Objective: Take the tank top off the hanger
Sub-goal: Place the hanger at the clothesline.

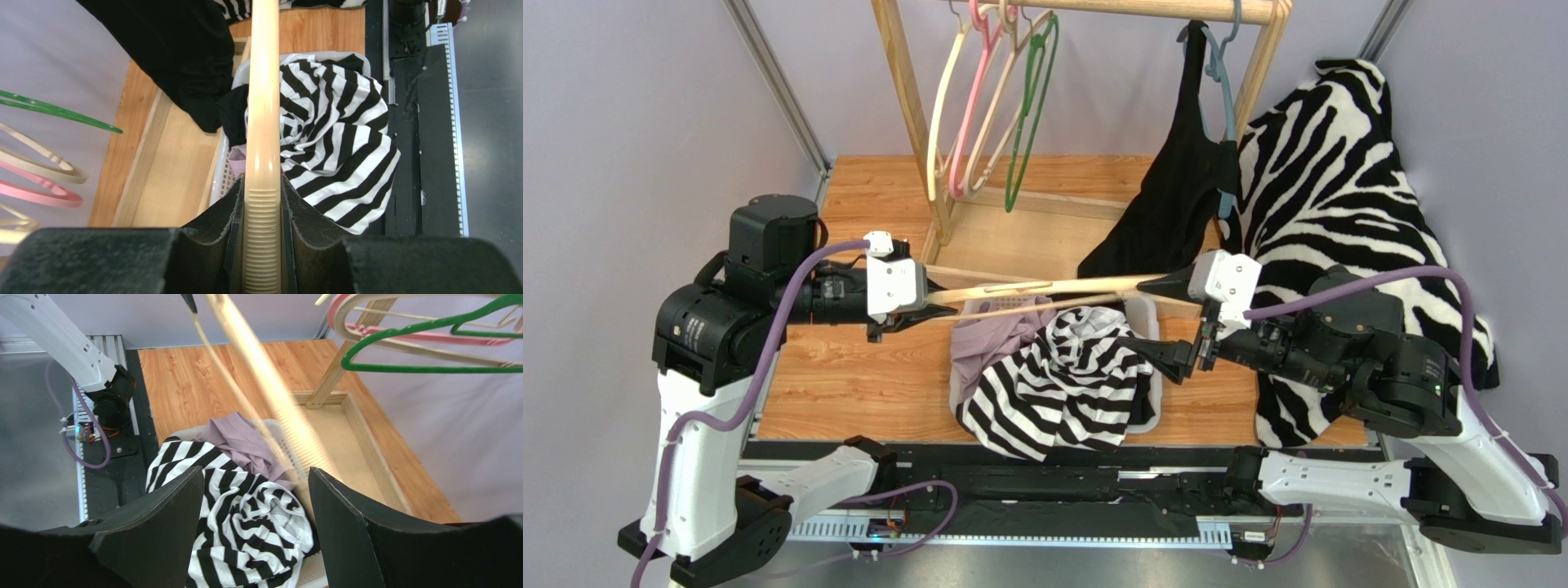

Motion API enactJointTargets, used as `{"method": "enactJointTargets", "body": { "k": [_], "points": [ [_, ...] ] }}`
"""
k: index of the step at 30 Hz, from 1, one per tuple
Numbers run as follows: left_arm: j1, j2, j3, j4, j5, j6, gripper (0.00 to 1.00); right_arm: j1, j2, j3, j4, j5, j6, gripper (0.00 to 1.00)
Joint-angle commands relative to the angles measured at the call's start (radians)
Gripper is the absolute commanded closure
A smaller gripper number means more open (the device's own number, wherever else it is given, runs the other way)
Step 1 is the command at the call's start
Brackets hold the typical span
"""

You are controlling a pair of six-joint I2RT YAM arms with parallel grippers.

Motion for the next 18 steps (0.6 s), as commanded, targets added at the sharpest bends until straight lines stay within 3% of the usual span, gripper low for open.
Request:
{"method": "enactJointTargets", "body": {
  "k": [1,10,18],
  "points": [
    [-0.015,0.008,-0.032,-0.33,0.068,0.037,1.0,0.001,-0.003,0.074,0.011,-0.04,-0.095,0.31],
    [-0.051,0.038,-0.012,-0.33,0.077,0.036,1.0,0.001,0.023,0.092,-0.032,-0.04,-0.136,0.32],
    [-0.091,-0.014,-0.041,-0.332,0.108,0.013,1.0,0.001,-0.007,-0.056,-0.04,0.084,-0.133,0.37]
  ]
}}
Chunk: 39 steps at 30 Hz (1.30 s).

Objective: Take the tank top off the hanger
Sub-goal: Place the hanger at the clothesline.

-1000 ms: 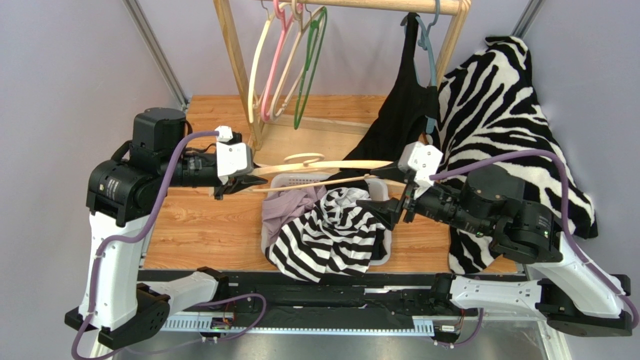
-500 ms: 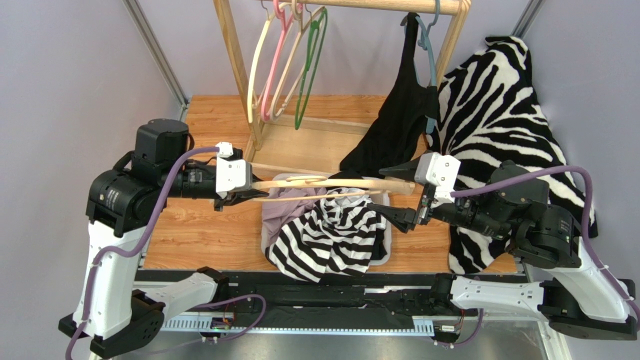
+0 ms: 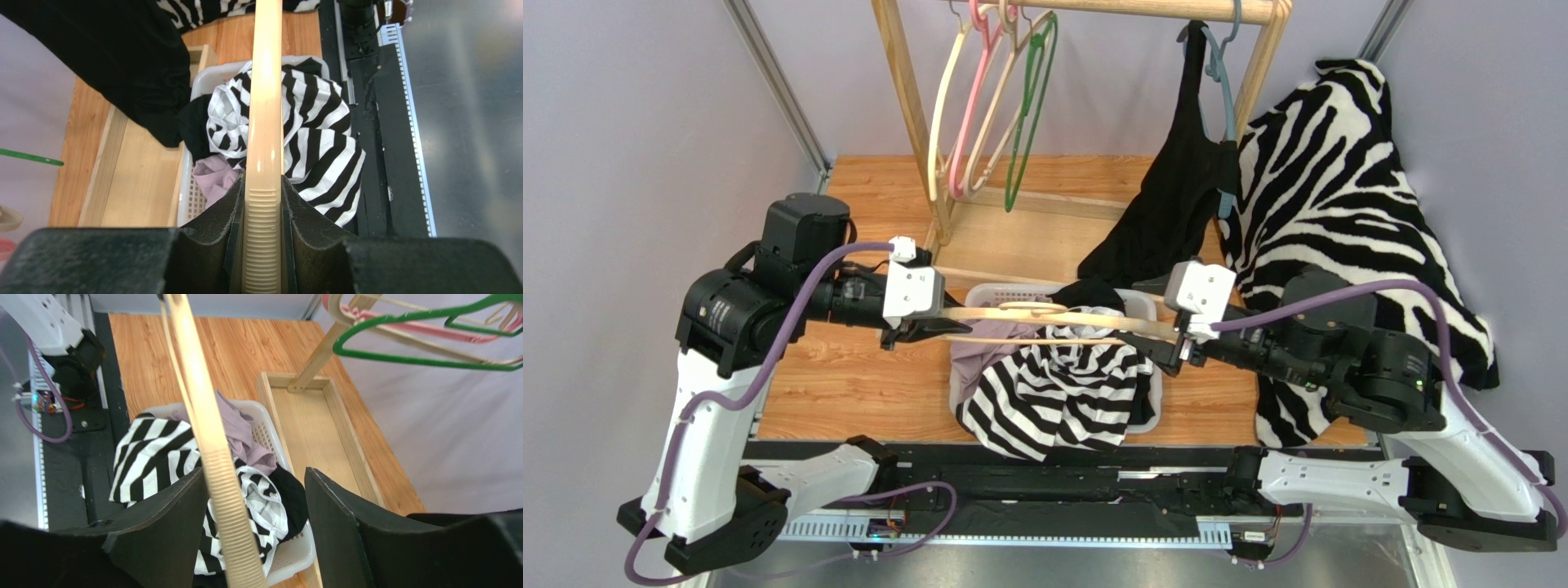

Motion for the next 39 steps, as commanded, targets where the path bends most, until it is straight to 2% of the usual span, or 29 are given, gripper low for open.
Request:
{"method": "enactJointTargets", "body": {
  "k": [1,5,6,8,9,10,12,14,15,21,23,27,29,32,33,35,37,39],
  "points": [
    [-0.011,-0.053,-0.005,-0.308,0.064,0.005,1.0,0.001,-0.032,-0.073,0.005,0.064,-0.003,0.38],
    [-0.011,-0.056,-0.013,-0.308,0.05,0.005,1.0,0.001,-0.052,-0.071,0.018,0.056,0.026,0.44],
    [-0.011,-0.058,-0.013,-0.308,0.05,0.006,1.0,0.003,-0.058,-0.065,0.02,0.055,0.032,0.5],
    [-0.011,-0.055,-0.008,-0.308,0.048,0.008,1.0,0.001,-0.063,-0.057,0.011,0.045,0.055,0.55],
    [-0.011,-0.053,-0.008,-0.308,0.045,0.011,1.0,0.003,-0.067,-0.051,0.005,0.041,0.061,0.66],
    [-0.011,-0.052,-0.012,-0.308,0.034,0.011,1.0,0.001,-0.069,-0.041,-0.011,0.038,0.071,0.71],
    [-0.013,-0.053,-0.016,-0.308,0.022,0.014,1.0,0.003,-0.075,-0.031,-0.029,0.027,0.095,0.76],
    [-0.011,-0.053,-0.022,-0.308,0.005,0.018,1.0,0.001,-0.081,-0.018,-0.058,-0.002,0.113,0.66],
    [-0.011,-0.053,-0.023,-0.308,0.002,0.018,1.0,0.001,-0.083,-0.013,-0.069,-0.011,0.13,0.55],
    [-0.011,-0.042,-0.019,-0.308,-0.001,0.012,1.0,0.001,-0.069,0.03,-0.136,-0.019,0.141,0.46],
    [-0.011,-0.041,-0.016,-0.31,0.001,0.009,1.0,0.001,-0.064,0.038,-0.144,-0.015,0.138,0.46],
    [-0.011,-0.042,-0.008,-0.308,-0.006,0.008,1.0,0.001,-0.052,0.051,-0.15,-0.01,0.134,0.58],
    [-0.011,-0.044,-0.002,-0.308,-0.009,0.005,1.0,0.001,-0.046,0.058,-0.161,-0.007,0.132,0.59],
    [-0.011,-0.042,0.006,-0.308,-0.004,0.002,1.0,0.001,-0.033,0.067,-0.173,-0.005,0.126,0.56],
    [-0.011,-0.042,0.004,-0.31,-0.004,0.0,1.0,0.001,-0.029,0.068,-0.175,-0.004,0.123,0.51],
    [-0.01,-0.041,0.004,-0.308,0.004,-0.001,1.0,0.001,-0.021,0.076,-0.17,-0.004,0.115,0.47],
    [-0.011,-0.038,0.003,-0.308,0.005,-0.003,1.0,0.001,-0.006,0.091,-0.169,-0.007,0.111,0.48],
    [-0.011,-0.038,0.003,-0.308,0.005,-0.005,1.0,0.003,0.006,0.102,-0.167,-0.013,0.107,0.53]
  ]
}}
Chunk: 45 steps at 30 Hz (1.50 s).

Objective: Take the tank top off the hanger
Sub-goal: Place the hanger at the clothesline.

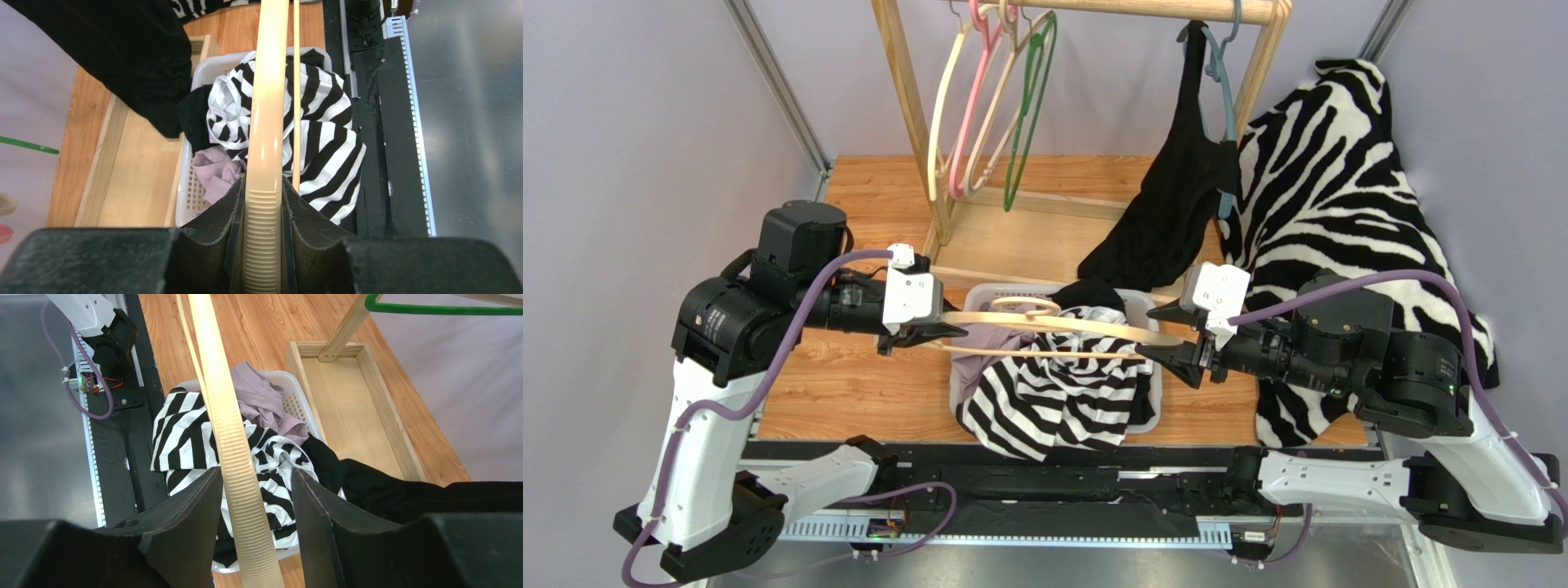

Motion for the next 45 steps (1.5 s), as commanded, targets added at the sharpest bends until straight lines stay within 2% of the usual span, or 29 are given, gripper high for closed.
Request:
{"method": "enactJointTargets", "body": {
  "k": [1,2,3,4,5,6,10,13,14,16,17,18,20,24,26,28,29,30,33,45],
  "points": [
    [-0.003,-0.002,0.034,-0.308,0.035,0.005,1.0,-0.003,0.022,0.057,0.006,0.0,-0.01,0.57],
    [-0.003,-0.002,0.032,-0.308,0.035,0.005,1.0,-0.003,0.026,0.065,0.004,-0.003,-0.01,0.64],
    [-0.003,-0.002,0.035,-0.307,0.032,0.005,1.0,-0.003,0.029,0.069,0.001,-0.007,-0.007,0.78],
    [-0.003,-0.002,0.037,-0.307,0.03,0.005,1.0,-0.002,0.032,0.074,-0.009,-0.011,-0.004,0.86],
    [-0.003,-0.002,0.04,-0.307,0.027,0.005,1.0,-0.003,0.035,0.086,-0.015,-0.011,0.001,0.97],
    [-0.003,-0.002,0.047,-0.307,0.026,0.008,1.0,-0.003,0.035,0.091,-0.02,-0.011,0.015,1.0],
    [-0.003,0.003,0.107,-0.284,0.032,-0.012,1.0,-0.003,0.038,0.134,-0.071,-0.092,0.038,1.0],
    [-0.003,0.004,0.155,-0.192,-0.014,-0.084,0.88,-0.003,0.045,0.186,-0.107,-0.105,0.065,1.0],
    [-0.003,0.006,0.163,-0.166,-0.04,-0.104,0.74,-0.003,0.047,0.204,-0.117,-0.091,0.078,1.0],
    [-0.004,0.004,0.169,-0.062,-0.155,-0.179,0.56,-0.003,0.064,0.269,-0.167,-0.053,0.113,1.0],
    [-0.003,-0.005,0.166,-0.028,-0.201,-0.196,0.4,-0.003,0.071,0.293,-0.187,-0.036,0.128,1.0],
    [-0.003,-0.011,0.158,0.044,-0.305,-0.226,0.36,-0.003,0.087,0.339,-0.233,-0.028,0.138,1.0],
    [-0.003,-0.023,0.158,0.101,-0.408,-0.25,0.34,-0.003,0.085,0.353,-0.253,0.05,0.157,1.0],
    [-0.003,-0.043,0.161,0.262,-0.709,-0.263,0.32,-0.003,0.082,0.407,-0.304,0.192,0.197,1.0],
    [-0.001,-0.045,0.172,0.32,-0.833,-0.257,0.27,-0.003,0.087,0.433,-0.321,0.26,0.225,1.0],
    [-0.001,-0.055,0.169,0.362,-0.931,-0.251,0.17,-0.003,0.085,0.424,-0.342,0.363,0.234,1.0],
    [-0.001,-0.057,0.163,0.389,-0.992,-0.25,0.17,-0.003,0.087,0.419,-0.347,0.401,0.245,1.0],
    [0.0,-0.059,0.161,0.393,-1.008,-0.248,0.16,-0.003,0.087,0.412,-0.35,0.482,0.254,1.0],
    [0.002,-0.072,0.138,0.371,-0.988,-0.251,0.16,-0.003,0.087,0.385,-0.33,0.579,0.282,1.0],
    [0.017,-0.134,0.02,0.322,-0.885,-0.271,0.14,-0.003,0.096,0.485,-0.313,0.745,0.291,1.0]
  ]
}}
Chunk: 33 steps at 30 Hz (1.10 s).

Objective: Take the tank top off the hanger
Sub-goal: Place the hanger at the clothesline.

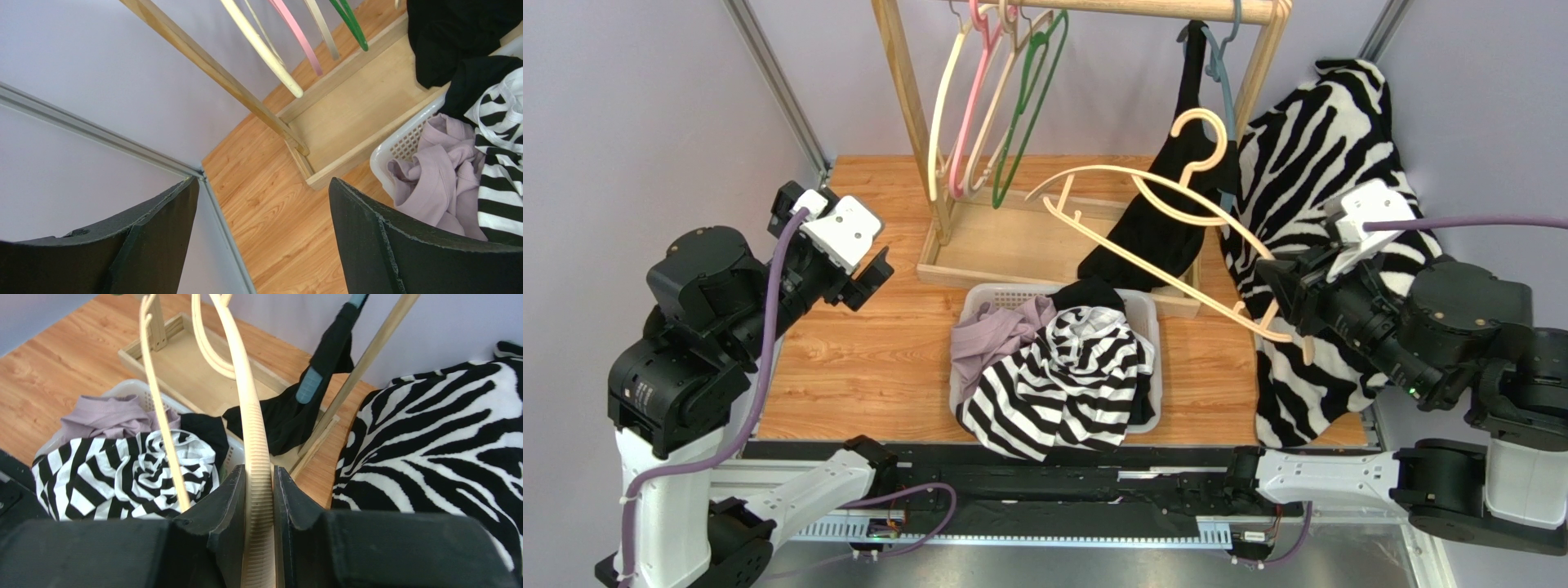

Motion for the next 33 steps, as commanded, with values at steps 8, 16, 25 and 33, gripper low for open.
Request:
{"method": "enactJointTargets", "body": {
  "k": [8,16,25,33],
  "points": [
    [0.019,-0.002,-0.019,-0.014,0.055,-0.051,0.12,-0.002,0.181,0.007,0.268,0.424,-0.181,1.0],
    [0.024,-0.031,-0.047,-0.015,0.057,-0.046,0.12,0.059,0.27,-0.217,1.104,0.711,-0.951,1.0],
    [0.024,-0.069,-0.082,-0.008,0.055,-0.042,0.12,0.071,0.373,-0.132,1.266,0.673,-1.09,1.0],
    [0.024,-0.074,-0.079,-0.002,0.066,-0.063,0.11,0.056,0.443,-0.24,1.747,0.584,-1.583,1.0]
  ]
}}
